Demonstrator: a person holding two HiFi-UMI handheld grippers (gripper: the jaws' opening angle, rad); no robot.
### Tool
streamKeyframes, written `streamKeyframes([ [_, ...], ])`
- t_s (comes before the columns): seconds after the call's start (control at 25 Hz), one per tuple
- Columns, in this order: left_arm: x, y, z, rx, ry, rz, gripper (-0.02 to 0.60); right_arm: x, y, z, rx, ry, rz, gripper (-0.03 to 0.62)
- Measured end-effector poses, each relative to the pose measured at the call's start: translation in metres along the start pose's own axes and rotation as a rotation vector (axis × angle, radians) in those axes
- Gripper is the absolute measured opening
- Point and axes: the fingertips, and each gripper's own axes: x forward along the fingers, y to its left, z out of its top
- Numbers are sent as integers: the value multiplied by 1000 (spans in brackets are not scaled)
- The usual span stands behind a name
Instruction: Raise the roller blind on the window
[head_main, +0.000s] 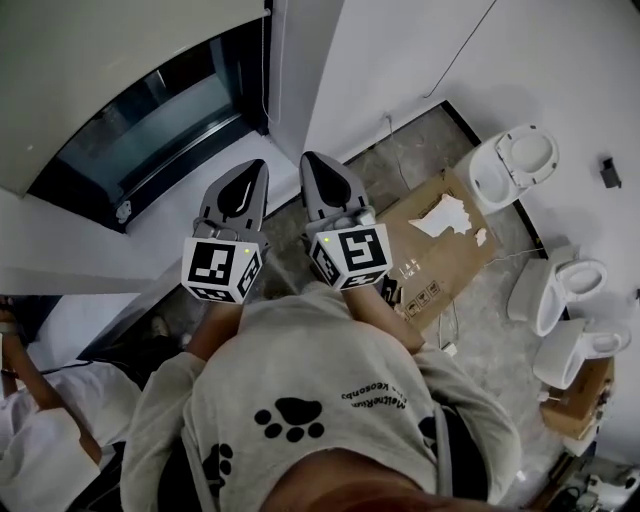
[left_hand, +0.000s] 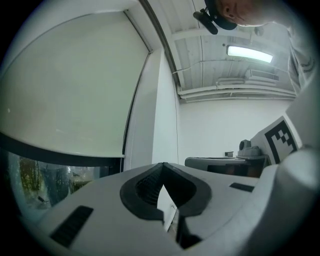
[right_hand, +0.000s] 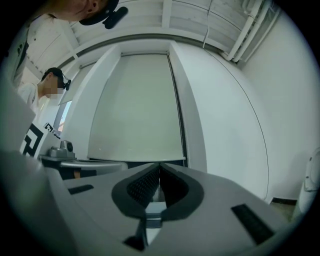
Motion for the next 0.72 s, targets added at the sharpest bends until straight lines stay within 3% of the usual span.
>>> streamKeyframes([
  [0.36, 15, 13, -8, -25, 12, -32, 9, 16, -10, -10, -6, 34, -47, 11],
  [0.72, 43, 30, -10, -21, -2, -39, 9, 54, -22, -15, -10, 19, -24, 11],
])
